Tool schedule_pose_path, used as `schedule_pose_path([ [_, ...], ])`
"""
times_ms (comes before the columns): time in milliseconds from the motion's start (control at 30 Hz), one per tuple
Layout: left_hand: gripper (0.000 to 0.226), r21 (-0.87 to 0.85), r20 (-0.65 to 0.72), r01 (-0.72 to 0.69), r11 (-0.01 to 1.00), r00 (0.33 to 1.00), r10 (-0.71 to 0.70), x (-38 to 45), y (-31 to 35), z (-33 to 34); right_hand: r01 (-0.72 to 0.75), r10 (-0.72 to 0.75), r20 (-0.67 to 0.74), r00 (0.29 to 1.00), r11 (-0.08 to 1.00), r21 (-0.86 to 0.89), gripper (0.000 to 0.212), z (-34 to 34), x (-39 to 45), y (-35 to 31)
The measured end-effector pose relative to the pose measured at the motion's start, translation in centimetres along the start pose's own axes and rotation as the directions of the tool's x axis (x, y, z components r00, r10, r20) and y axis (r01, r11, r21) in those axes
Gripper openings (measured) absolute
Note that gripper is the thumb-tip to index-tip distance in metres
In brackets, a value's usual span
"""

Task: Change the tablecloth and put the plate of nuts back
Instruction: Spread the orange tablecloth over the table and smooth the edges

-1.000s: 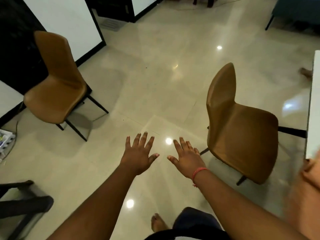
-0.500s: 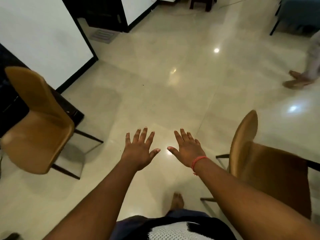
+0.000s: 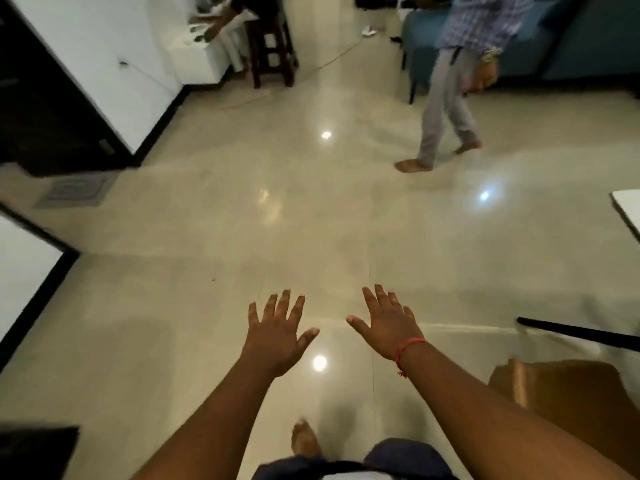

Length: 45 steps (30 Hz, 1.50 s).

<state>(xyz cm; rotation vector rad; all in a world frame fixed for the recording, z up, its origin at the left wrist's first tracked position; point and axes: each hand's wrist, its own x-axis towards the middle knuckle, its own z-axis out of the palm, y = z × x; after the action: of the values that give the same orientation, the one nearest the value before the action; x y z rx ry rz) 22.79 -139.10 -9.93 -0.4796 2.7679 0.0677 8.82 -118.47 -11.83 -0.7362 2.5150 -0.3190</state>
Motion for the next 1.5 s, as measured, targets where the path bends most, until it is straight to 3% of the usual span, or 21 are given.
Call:
schedule_pose_path([
  [267, 0.087, 0.070, 0.011, -0.298, 0.952, 0.955, 0.298, 19.7, 4.0, -6.2, -0.272, 0.280, -0.052, 0.959, 0.955, 0.119, 0.086, -6.2, 9.9, 6.9],
  [433, 0.083, 0.142, 0.040, -0.384, 0.912, 0.923, 0.382, 32.0, 10.1, -9.8, -0.364, 0.374, -0.024, 0.927, 0.913, 0.184, 0.087, -10.9, 17.9, 14.4],
  [667, 0.085, 0.158, 0.053, -0.476, 0.865, 0.879, 0.474, 48.2, 22.7, -17.2, -0.450, 0.468, -0.052, 0.882, 0.870, 0.200, 0.087, -22.3, 26.8, 26.8],
  [900, 0.086, 0.216, 0.072, -0.669, 0.711, 0.737, 0.672, 63.5, 37.2, -21.4, -0.574, 0.622, -0.103, 0.776, 0.765, 0.293, 0.089, -29.8, 33.6, 39.7],
  [1033, 0.085, 0.248, 0.129, -0.773, 0.584, 0.624, 0.771, 72.3, 46.4, -23.3, -0.658, 0.728, -0.121, 0.675, 0.668, 0.347, 0.094, -33.0, 36.7, 47.6],
  [1233, 0.085, 0.328, 0.247, -0.891, 0.312, 0.400, 0.883, 83.1, 61.4, -27.8, -0.768, 0.893, -0.106, 0.437, 0.431, 0.473, 0.099, -38.7, 36.7, 58.1],
  [1500, 0.091, 0.337, 0.328, -0.941, -0.028, 0.090, 0.940, 85.9, 86.0, -29.3, -0.785, 0.994, -0.044, 0.105, 0.110, 0.610, 0.090, -41.8, 30.6, 71.8],
])
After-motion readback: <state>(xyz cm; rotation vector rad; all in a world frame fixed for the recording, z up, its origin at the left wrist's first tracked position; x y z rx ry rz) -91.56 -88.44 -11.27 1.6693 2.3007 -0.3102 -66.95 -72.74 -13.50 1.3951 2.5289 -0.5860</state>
